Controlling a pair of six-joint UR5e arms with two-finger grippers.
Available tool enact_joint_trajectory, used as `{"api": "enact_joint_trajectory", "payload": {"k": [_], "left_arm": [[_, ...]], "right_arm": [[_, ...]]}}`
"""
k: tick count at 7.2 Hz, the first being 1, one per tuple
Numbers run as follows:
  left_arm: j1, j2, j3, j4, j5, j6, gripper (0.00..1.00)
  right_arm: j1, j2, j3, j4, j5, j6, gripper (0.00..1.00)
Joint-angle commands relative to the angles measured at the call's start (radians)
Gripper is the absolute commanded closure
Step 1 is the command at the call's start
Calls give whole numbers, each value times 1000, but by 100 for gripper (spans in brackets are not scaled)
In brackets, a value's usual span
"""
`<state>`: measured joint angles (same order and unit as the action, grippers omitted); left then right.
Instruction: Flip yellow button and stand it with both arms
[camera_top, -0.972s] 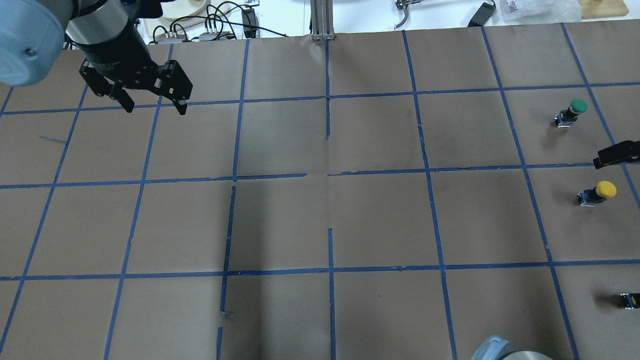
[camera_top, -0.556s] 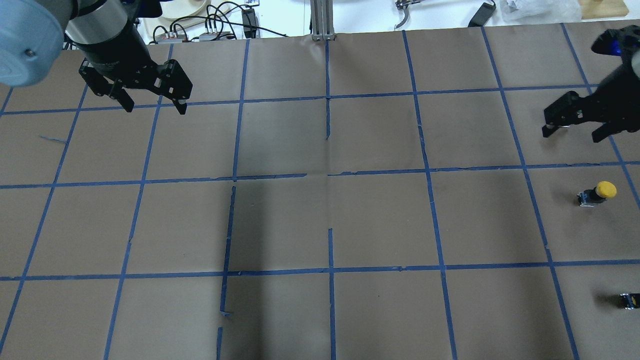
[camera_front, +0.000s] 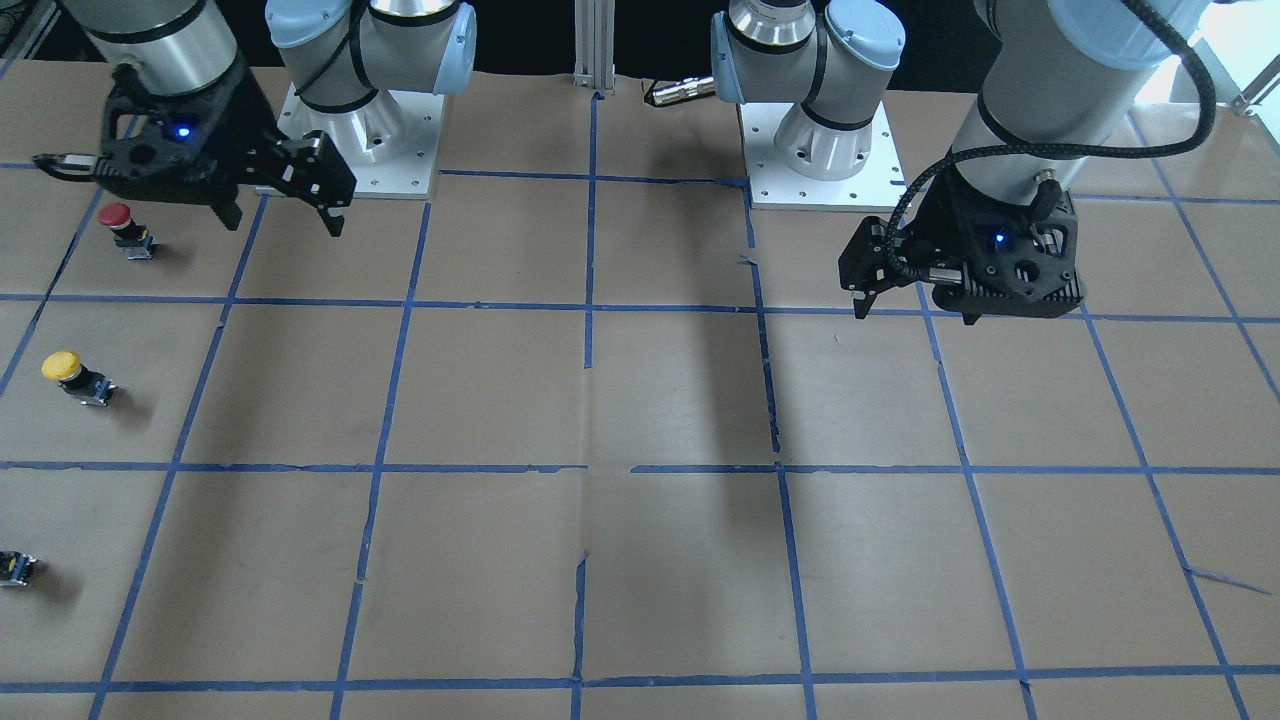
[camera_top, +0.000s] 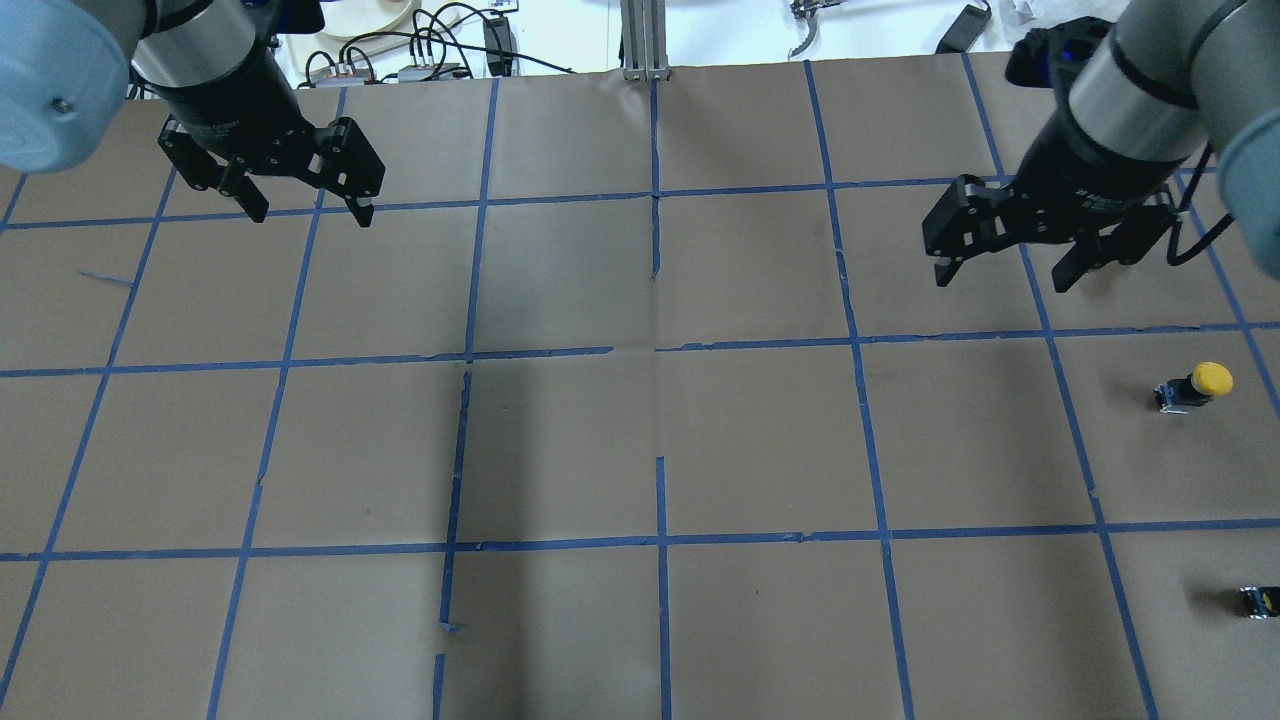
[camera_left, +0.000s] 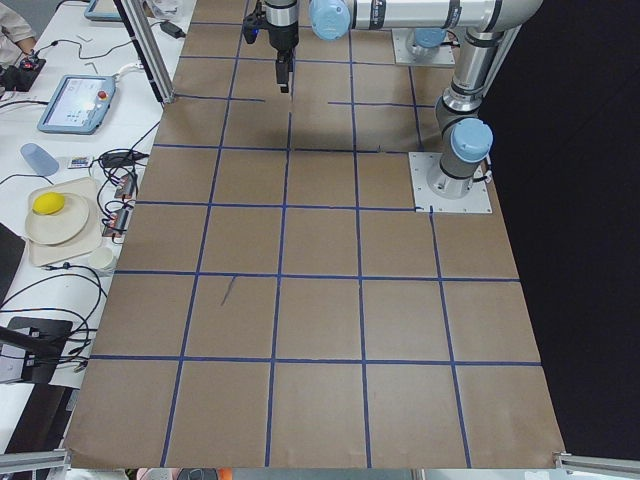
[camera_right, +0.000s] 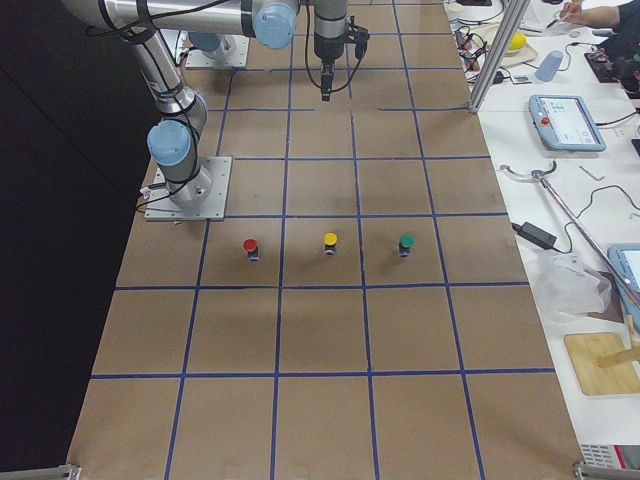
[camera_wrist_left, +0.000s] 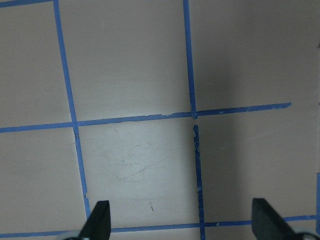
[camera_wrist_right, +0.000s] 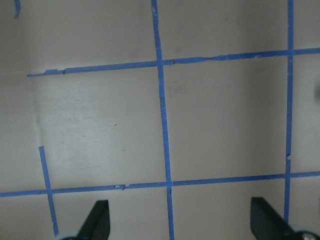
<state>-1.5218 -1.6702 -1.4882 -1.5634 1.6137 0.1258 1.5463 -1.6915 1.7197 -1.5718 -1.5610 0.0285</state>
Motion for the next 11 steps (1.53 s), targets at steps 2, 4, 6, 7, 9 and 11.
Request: {"api": "enact_joint_trajectory", "payload": {"k": [2,4,6,7,9,11], "left_arm": [[0,0,0,0,0,0,0],[0,1,0,0,-2,0,0],[0,0,0,0,-2,0,0],[0,0,0,0,-2,0,0],[0,0,0,6,-2,0,0],[0,0,-1,9,-2,0,0]], "right_arm": [[60,6,-41,19,-8,28,0],[19,21,-45,33,-17,27,0],[-17,21,-31,39,-13,27,0],[-18,21,-31,39,-16,27,0],[-20,21,-31,38,-20,27,0],[-22,18,-19,39,-22,27,0]]}}
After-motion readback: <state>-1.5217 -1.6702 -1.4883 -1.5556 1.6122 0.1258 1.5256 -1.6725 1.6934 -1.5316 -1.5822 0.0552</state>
